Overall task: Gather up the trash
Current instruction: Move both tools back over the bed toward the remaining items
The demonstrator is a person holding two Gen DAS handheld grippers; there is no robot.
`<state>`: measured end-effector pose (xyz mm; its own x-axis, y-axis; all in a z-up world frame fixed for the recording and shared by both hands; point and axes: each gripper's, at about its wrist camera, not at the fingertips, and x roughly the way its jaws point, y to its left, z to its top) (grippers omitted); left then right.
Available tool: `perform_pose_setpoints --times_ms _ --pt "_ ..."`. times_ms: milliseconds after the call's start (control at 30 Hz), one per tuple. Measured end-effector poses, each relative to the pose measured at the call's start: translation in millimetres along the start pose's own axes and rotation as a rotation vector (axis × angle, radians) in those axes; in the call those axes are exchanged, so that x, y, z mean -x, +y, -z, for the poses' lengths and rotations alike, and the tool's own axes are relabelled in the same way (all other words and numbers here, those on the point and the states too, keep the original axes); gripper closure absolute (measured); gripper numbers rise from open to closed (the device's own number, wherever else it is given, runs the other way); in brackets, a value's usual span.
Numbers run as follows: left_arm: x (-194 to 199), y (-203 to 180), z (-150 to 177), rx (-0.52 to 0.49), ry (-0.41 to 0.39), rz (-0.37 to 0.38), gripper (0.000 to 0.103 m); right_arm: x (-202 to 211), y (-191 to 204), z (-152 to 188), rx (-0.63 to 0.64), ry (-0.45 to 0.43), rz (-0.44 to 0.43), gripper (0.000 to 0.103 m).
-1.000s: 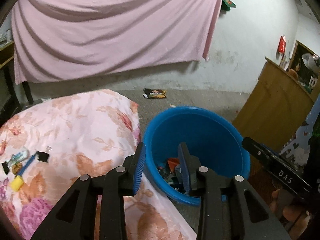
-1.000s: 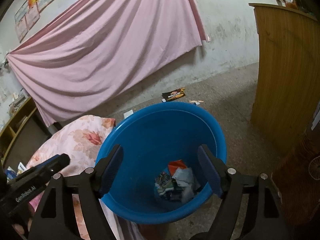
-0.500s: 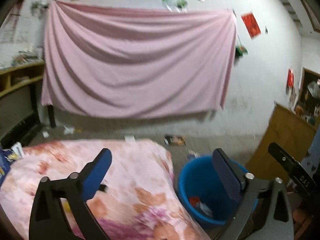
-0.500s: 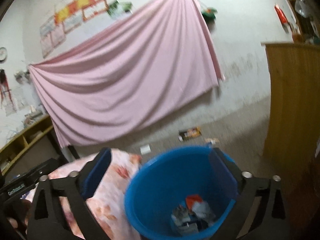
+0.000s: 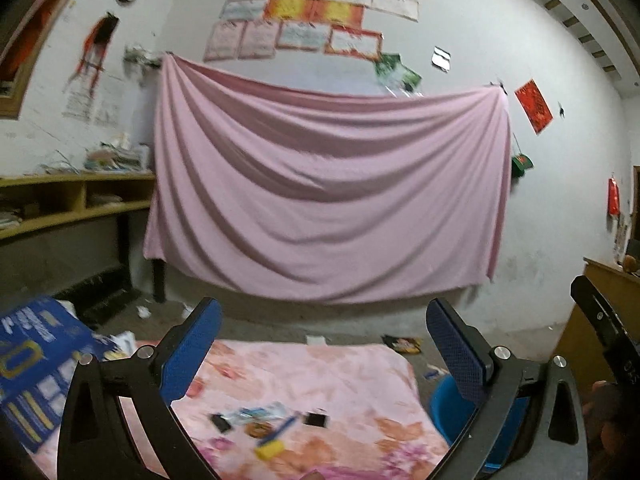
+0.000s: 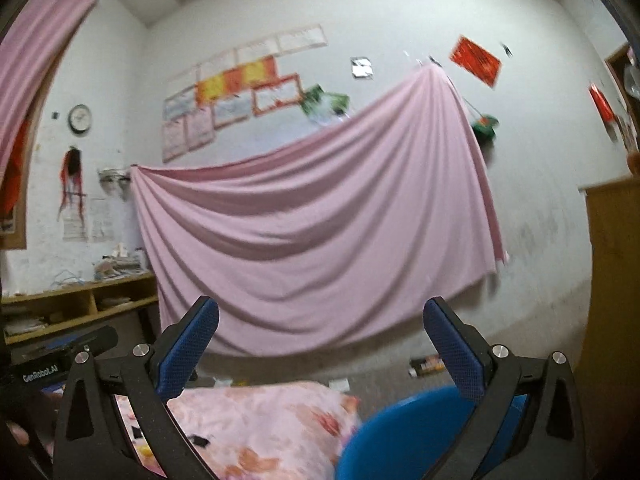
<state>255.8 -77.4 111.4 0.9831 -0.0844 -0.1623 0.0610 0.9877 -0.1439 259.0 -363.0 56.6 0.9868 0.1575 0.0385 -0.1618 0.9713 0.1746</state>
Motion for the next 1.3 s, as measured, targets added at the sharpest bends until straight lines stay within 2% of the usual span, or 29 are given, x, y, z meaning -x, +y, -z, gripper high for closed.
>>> perform_pose_setpoints --times_ms 267,567,900,1133,1300 --pt "25.5 41.7 -2.8 -0.004 -0.076 -0.083 0.003 -2.9 49.4 2.9 0.049 -0.089 -0.072 0.000" --pt "27.2 89.1 10.4 0.002 -0.038 -0.142 0.003 -21.6 90.6 18.0 0.111 -0.048 -0.129 0.000" --pt "1.1 117.9 42.1 0.012 0.108 -0.149 0.003 -55.4 117.8 47.7 0.197 0.163 -0.155 0.000" --pt "-31.3 119.4 66.0 -0.010 0.274 -0.132 0.003 -78.7 122.7 66.1 0.202 0.328 -0.153 0.000" --pt "-62.0 123.8 87.1 0.001 0.441 -0.099 0.004 -100.5 120.8 81.8 0.191 0.484 -0.147 0.002"
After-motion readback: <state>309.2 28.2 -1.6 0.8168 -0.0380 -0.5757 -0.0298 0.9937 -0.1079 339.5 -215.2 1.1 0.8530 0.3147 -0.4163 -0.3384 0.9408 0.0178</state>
